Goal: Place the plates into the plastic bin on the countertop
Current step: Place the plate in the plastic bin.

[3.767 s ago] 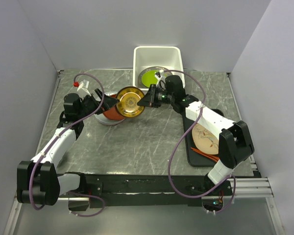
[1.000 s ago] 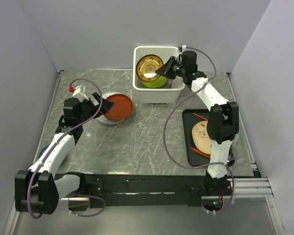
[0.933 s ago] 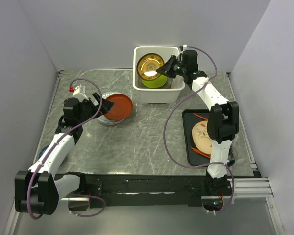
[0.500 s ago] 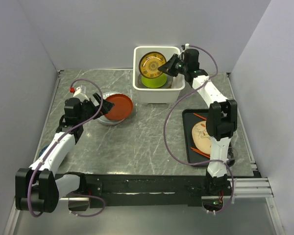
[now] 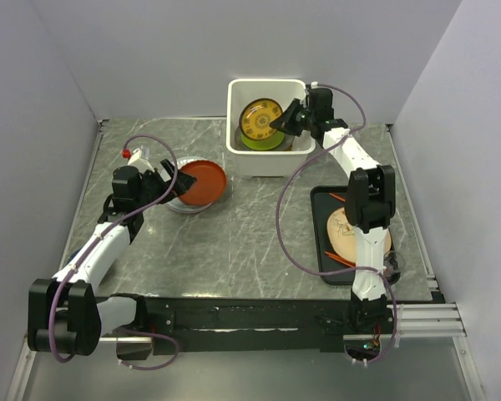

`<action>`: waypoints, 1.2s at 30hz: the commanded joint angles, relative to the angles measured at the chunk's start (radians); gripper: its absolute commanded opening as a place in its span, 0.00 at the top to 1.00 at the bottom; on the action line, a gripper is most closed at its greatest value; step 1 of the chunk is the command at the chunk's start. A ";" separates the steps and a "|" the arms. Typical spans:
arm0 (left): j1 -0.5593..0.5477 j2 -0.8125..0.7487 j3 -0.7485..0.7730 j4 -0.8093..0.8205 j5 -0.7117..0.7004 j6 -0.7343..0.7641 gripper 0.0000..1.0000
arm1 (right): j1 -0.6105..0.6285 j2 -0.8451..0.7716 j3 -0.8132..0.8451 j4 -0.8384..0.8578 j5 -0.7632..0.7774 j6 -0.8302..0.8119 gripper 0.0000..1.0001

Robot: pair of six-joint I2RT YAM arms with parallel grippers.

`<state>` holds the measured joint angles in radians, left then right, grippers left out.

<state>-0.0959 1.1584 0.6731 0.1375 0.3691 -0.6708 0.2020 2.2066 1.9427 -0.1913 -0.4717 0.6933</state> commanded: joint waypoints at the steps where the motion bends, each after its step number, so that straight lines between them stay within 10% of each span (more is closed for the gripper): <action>1: -0.005 -0.019 0.025 0.030 0.010 0.016 0.01 | -0.009 0.016 0.078 0.010 0.013 -0.020 1.00; 24: -0.005 -0.086 0.043 -0.041 -0.035 0.037 0.01 | -0.009 0.100 0.151 -0.123 0.071 -0.061 0.97; 36: -0.005 -0.083 0.036 -0.038 -0.035 0.033 0.01 | -0.013 0.074 0.127 -0.165 0.097 -0.077 0.74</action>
<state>-0.0978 1.0912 0.6735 0.0849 0.3416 -0.6613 0.2005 2.3119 2.0293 -0.3408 -0.3992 0.6376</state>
